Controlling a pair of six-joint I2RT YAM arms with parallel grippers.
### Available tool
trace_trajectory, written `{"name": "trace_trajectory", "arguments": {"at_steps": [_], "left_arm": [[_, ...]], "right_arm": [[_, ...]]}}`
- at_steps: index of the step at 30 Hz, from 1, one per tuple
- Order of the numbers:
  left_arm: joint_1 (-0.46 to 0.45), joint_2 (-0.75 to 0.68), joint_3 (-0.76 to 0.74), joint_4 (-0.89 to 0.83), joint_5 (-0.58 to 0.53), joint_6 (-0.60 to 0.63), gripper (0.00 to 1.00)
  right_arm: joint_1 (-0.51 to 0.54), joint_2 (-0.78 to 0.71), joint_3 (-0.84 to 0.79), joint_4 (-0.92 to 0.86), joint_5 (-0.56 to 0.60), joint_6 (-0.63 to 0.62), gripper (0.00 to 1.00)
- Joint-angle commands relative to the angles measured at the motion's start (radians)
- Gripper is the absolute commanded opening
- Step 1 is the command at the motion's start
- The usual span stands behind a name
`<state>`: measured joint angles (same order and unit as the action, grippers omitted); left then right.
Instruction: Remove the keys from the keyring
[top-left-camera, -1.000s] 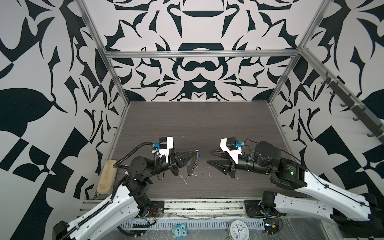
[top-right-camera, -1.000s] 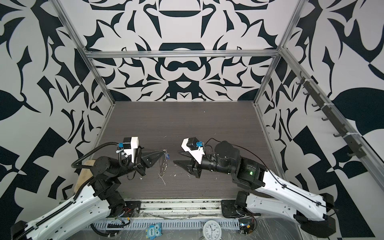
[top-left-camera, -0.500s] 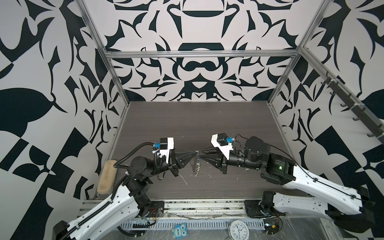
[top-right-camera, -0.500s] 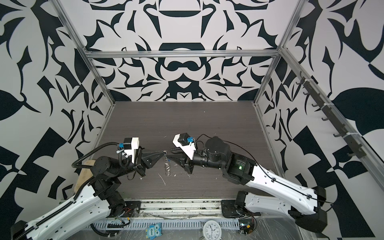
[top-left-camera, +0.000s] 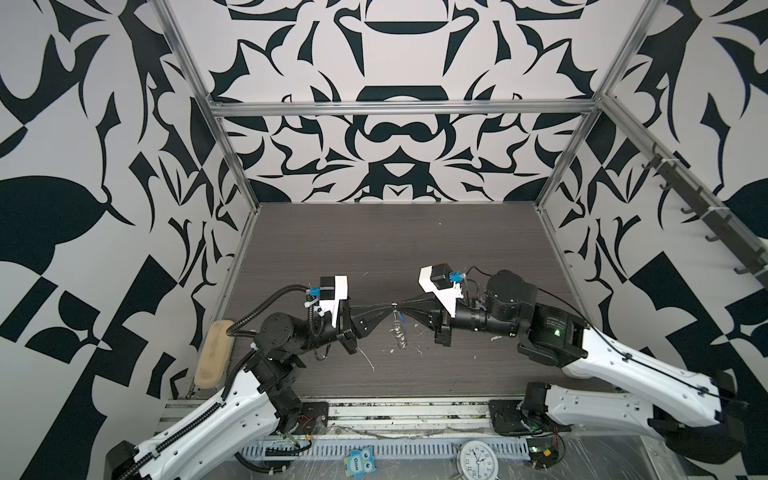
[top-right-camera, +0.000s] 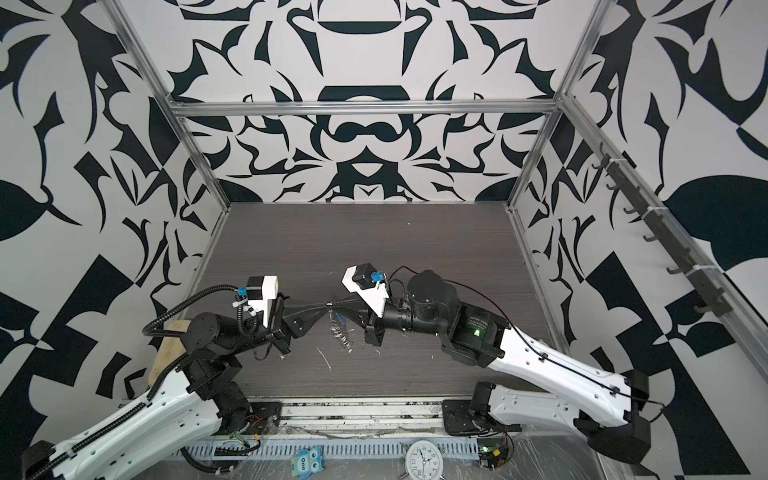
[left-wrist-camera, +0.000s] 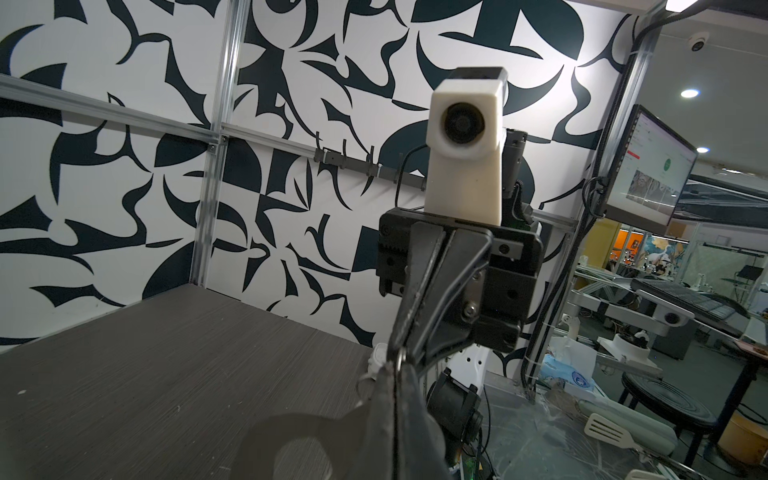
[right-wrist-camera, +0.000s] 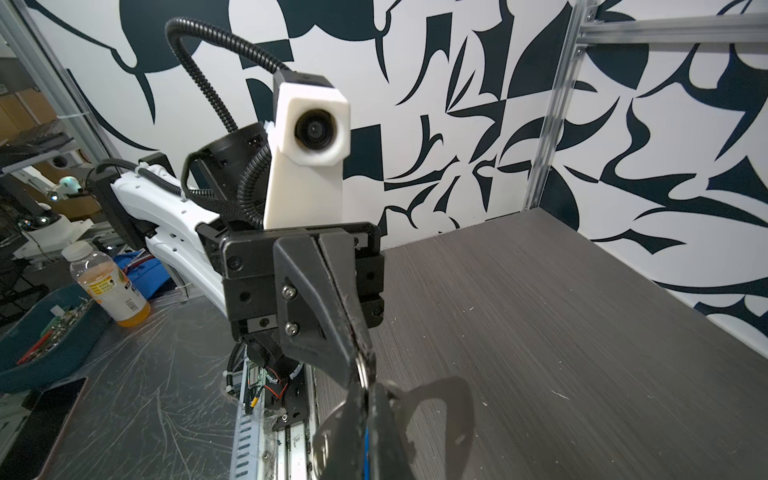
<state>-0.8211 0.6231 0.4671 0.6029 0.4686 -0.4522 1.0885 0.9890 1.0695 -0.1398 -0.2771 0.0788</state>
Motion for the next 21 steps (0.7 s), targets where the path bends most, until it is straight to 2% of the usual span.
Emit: {"name": "trace_trajectory", "arguments": {"at_steps": [1, 7, 9, 10, 16, 20, 21], "left_arm": [[-0.003, 0.006, 0.033, 0.034, 0.008, 0.001, 0.0], [-0.003, 0.015, 0.037, 0.035, 0.01, -0.003, 0.0], [-0.003, 0.014, 0.037, 0.034, 0.009, -0.004, 0.0], [-0.003, 0.013, 0.038, 0.032, 0.008, -0.003, 0.0], [-0.003, 0.014, 0.048, 0.008, 0.004, -0.008, 0.0], [-0.003, -0.004, 0.055, -0.045, 0.008, 0.011, 0.2], [-0.003, -0.009, 0.064, -0.071, 0.011, 0.023, 0.21]], "right_arm": [[0.006, 0.013, 0.049, 0.043, -0.045, 0.007, 0.03], [0.006, 0.022, 0.046, 0.043, -0.051, 0.016, 0.09], [0.006, 0.018, 0.042, 0.043, -0.048, 0.017, 0.06], [0.005, 0.016, 0.043, 0.046, -0.048, 0.018, 0.0], [0.005, 0.016, 0.057, 0.025, -0.065, 0.028, 0.0], [-0.012, 0.022, 0.118, -0.1, -0.083, 0.007, 0.0], [-0.018, 0.025, 0.136, -0.135, -0.086, -0.002, 0.0]]}}
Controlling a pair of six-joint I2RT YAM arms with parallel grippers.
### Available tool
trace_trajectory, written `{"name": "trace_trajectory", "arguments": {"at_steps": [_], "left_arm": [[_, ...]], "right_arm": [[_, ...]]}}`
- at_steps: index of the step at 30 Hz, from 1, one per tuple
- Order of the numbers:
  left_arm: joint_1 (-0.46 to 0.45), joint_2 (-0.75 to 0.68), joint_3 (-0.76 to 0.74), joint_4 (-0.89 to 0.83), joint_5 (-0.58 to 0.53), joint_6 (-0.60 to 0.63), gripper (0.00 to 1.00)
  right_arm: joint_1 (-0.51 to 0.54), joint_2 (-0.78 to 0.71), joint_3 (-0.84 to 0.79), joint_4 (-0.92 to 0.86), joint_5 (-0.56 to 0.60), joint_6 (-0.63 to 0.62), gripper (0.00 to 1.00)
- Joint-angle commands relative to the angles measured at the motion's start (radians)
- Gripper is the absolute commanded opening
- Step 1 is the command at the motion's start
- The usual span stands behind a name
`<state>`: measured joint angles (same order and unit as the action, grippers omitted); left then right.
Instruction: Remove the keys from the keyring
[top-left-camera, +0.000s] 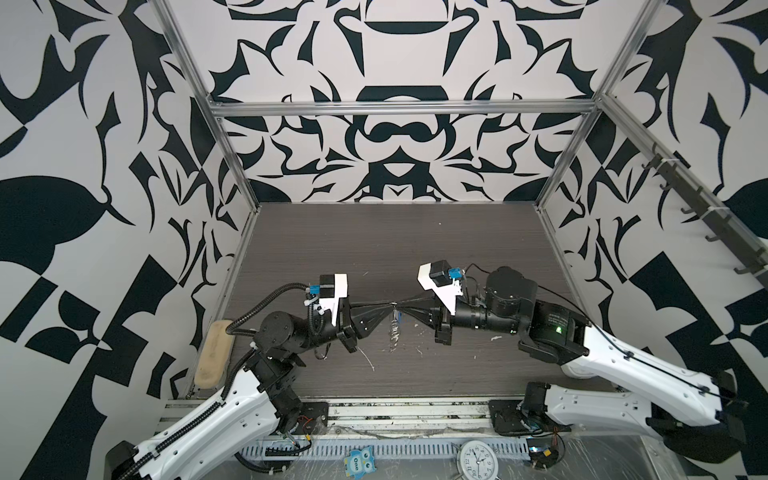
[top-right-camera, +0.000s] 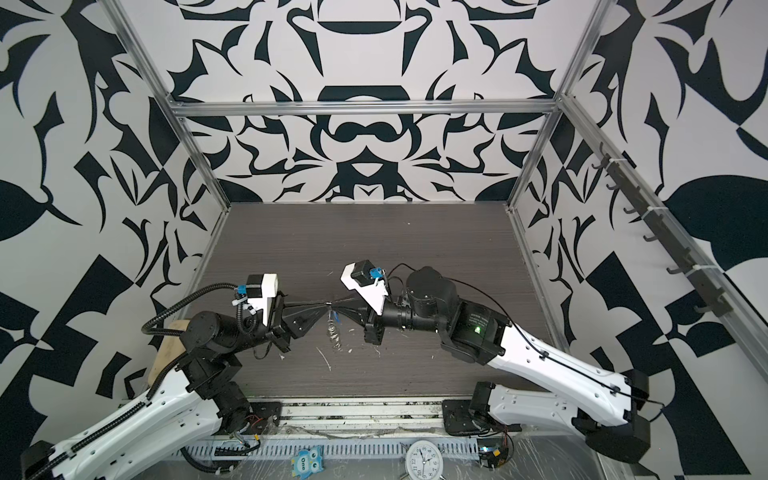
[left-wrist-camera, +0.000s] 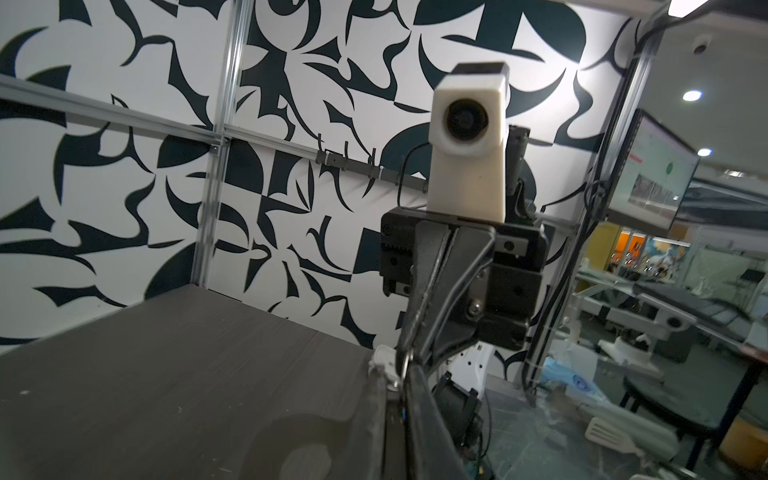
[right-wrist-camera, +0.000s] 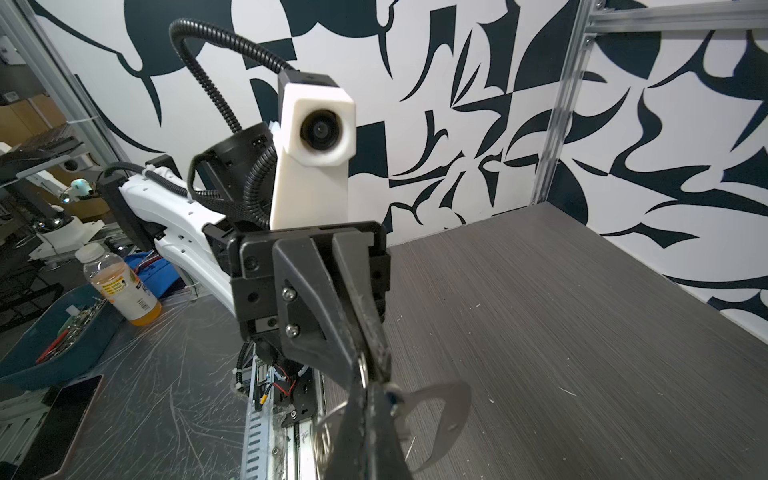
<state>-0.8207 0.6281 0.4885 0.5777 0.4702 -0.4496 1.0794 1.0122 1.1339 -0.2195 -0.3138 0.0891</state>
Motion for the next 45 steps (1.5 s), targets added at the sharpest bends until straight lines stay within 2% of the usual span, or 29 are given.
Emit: {"name": "trace_trajectory", "arguments": {"at_steps": [1, 8, 14, 19, 23, 27, 39, 45], "left_arm": [[-0.003, -0.02, 0.052, -0.084, 0.011, 0.03, 0.22], [-0.003, -0.024, 0.134, -0.299, 0.054, 0.071, 0.26], [-0.003, 0.023, 0.214, -0.44, 0.094, 0.1, 0.24], [-0.003, 0.08, 0.255, -0.483, 0.123, 0.098, 0.24], [-0.003, 0.109, 0.269, -0.487, 0.148, 0.097, 0.16], [-0.003, 0.117, 0.271, -0.492, 0.149, 0.095, 0.16], [-0.003, 0.127, 0.256, -0.435, 0.161, 0.076, 0.01], [-0.003, 0.11, 0.214, -0.362, 0.099, 0.066, 0.0]], "right_arm": [[-0.021, 0.008, 0.098, -0.101, -0.056, -0.022, 0.0], [-0.087, 0.065, 0.259, -0.37, -0.107, -0.079, 0.0], [-0.11, 0.118, 0.344, -0.506, -0.148, -0.117, 0.0], [-0.111, 0.156, 0.396, -0.58, -0.171, -0.142, 0.0], [-0.113, 0.172, 0.412, -0.6, -0.17, -0.15, 0.0], [-0.115, 0.17, 0.414, -0.596, -0.157, -0.152, 0.0], [-0.117, 0.191, 0.414, -0.561, -0.165, -0.133, 0.0], [-0.117, 0.191, 0.388, -0.509, -0.156, -0.098, 0.0]]}}
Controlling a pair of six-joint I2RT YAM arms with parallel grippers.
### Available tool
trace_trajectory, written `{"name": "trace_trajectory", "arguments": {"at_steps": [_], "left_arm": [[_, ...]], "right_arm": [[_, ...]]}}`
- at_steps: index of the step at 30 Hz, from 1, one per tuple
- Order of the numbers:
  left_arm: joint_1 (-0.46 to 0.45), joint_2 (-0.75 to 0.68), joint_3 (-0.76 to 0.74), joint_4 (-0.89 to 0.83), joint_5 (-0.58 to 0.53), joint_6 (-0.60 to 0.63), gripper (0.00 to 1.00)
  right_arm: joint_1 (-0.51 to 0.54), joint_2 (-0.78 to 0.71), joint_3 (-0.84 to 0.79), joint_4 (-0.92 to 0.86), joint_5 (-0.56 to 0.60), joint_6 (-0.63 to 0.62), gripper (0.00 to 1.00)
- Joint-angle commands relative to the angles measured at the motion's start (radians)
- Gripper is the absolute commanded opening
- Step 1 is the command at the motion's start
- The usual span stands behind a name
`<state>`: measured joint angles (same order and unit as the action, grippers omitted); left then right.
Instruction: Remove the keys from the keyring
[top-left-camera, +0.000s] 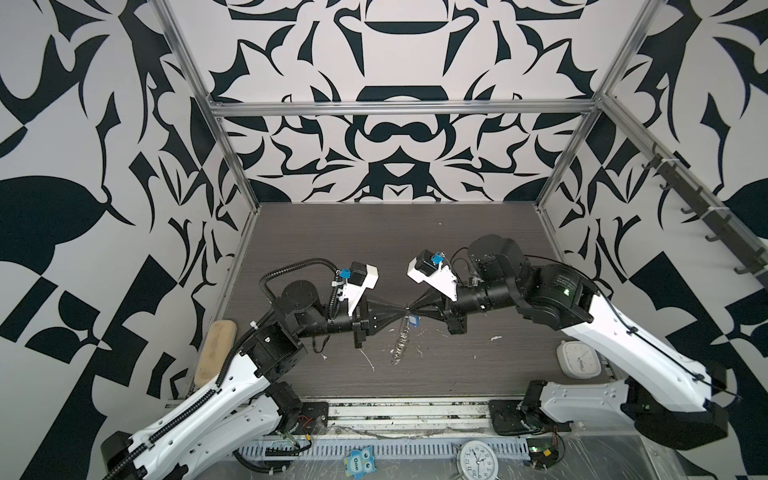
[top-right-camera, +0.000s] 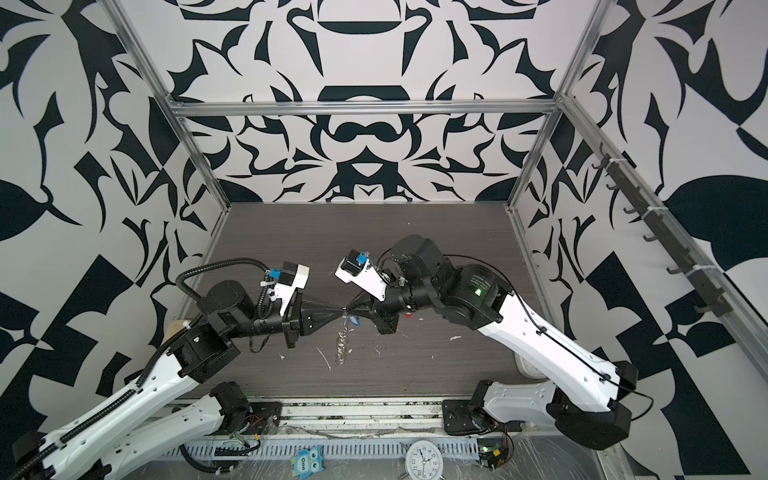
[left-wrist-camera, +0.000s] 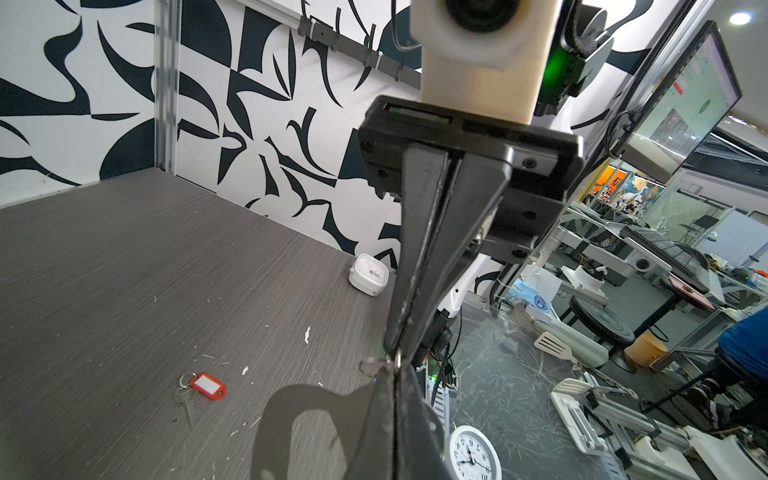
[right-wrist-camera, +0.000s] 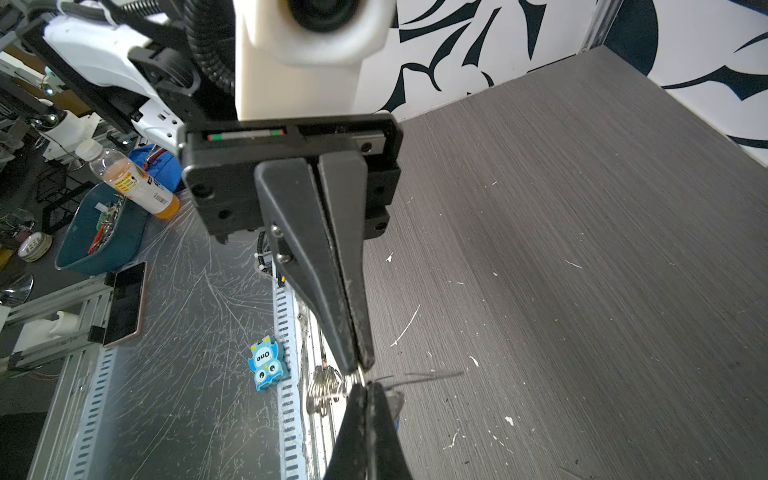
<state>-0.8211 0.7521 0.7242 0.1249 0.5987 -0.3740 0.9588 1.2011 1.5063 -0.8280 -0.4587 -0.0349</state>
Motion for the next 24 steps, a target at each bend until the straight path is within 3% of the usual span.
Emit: {"name": "trace_trajectory", "arguments": {"at_steps": [1, 5, 10, 14, 24], "left_arm": [[-0.003, -0.026, -0.034, 0.106, -0.039, -0.007, 0.0], [-0.003, -0.065, -0.064, 0.142, -0.066, -0.003, 0.0], [-0.003, -0.098, -0.095, 0.192, -0.098, 0.006, 0.0], [-0.003, -0.127, -0.118, 0.262, -0.105, 0.004, 0.0], [-0.003, -0.145, -0.138, 0.327, -0.11, -0.01, 0.0]], "right_arm": [[0.003, -0.01, 0.002, 0.123, 0.013, 0.035, 0.0], [0.003, -0.09, -0.086, 0.236, 0.067, 0.046, 0.3], [0.004, -0.253, -0.296, 0.478, 0.114, 0.065, 0.45], [0.006, -0.335, -0.449, 0.655, 0.144, 0.1, 0.49], [0.057, -0.309, -0.541, 0.771, 0.167, 0.104, 0.52]]}}
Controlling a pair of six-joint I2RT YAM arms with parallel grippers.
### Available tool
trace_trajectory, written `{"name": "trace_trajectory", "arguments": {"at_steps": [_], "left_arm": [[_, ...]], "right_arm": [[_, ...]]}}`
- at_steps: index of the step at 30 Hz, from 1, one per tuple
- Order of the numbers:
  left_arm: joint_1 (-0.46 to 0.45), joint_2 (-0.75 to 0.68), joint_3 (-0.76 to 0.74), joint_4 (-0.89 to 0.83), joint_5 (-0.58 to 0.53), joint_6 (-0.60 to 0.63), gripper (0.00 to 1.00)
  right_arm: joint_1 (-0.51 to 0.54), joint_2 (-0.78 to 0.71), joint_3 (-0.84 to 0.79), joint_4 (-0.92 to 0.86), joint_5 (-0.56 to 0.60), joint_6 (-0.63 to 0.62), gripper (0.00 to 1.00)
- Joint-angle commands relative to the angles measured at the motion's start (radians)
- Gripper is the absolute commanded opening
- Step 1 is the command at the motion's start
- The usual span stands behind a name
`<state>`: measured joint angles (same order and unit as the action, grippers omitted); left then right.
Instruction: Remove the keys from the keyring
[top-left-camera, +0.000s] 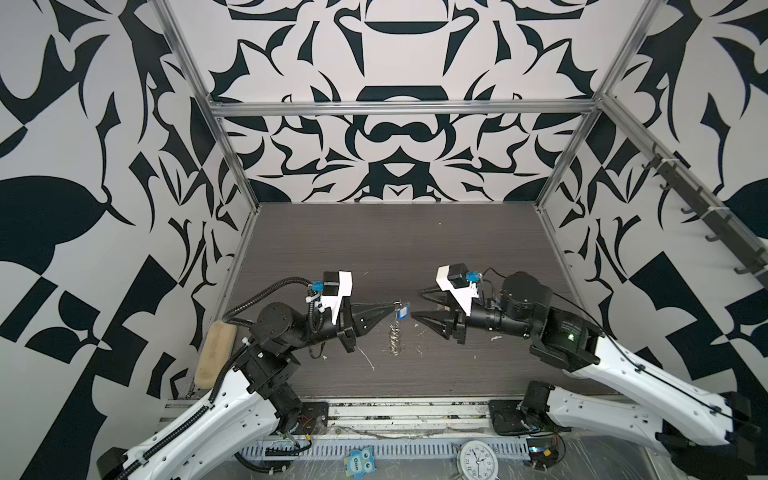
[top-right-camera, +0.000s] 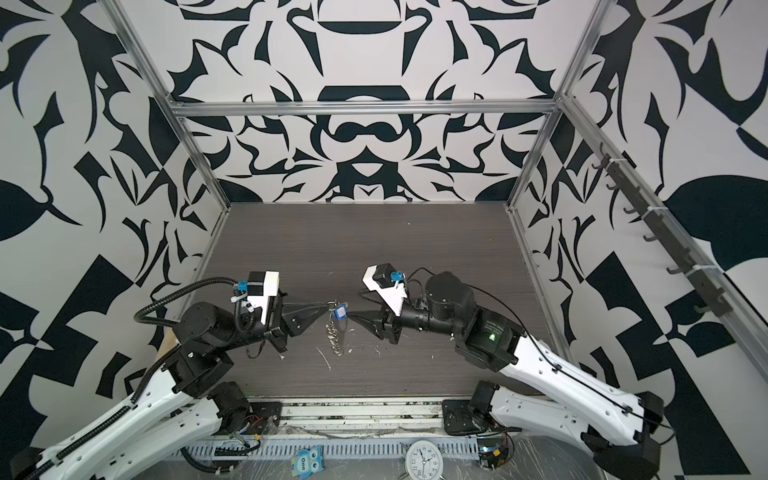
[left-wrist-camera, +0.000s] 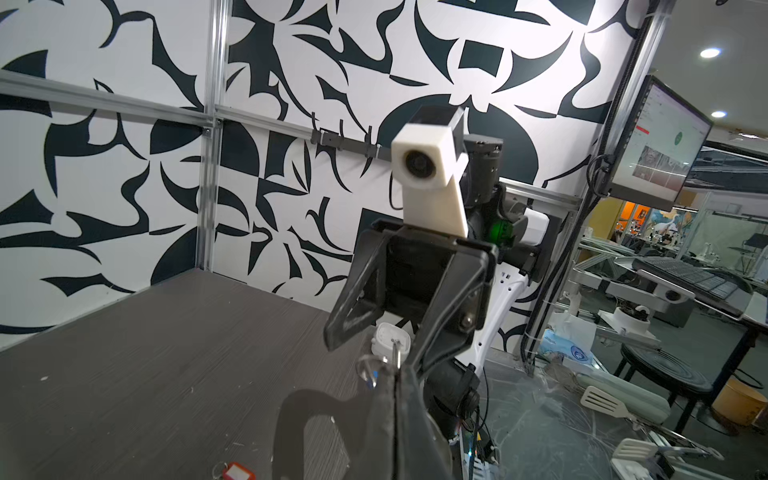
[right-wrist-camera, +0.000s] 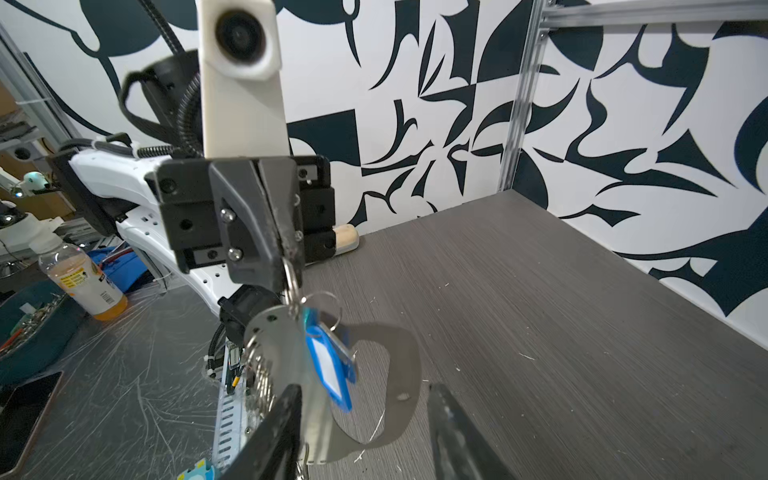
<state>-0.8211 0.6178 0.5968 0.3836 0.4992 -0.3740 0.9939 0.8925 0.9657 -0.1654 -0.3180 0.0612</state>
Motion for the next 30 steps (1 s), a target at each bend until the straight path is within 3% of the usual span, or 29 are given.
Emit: {"name": "trace_trajectory", "arguments": {"at_steps": [1, 17, 24, 30], "left_arm": [[-0.003, -0.011, -0.012, 0.073, -0.007, -0.013, 0.0], [-0.003, -0.003, -0.015, 0.086, 0.012, -0.024, 0.0], [-0.003, -0.004, -0.019, 0.086, 0.013, -0.025, 0.0], [-0.003, 0.0, -0.019, 0.087, 0.015, -0.027, 0.0]], "right_arm": [[0.032, 0.006, -0.001, 0.113, 0.038, 0.001, 0.52], [0.074, 0.048, 0.022, 0.122, 0.139, -0.04, 0.52], [0.075, 0.052, 0.039, 0.121, 0.121, -0.049, 0.39], [0.079, 0.061, 0.048, 0.121, 0.122, -0.056, 0.44]]}}
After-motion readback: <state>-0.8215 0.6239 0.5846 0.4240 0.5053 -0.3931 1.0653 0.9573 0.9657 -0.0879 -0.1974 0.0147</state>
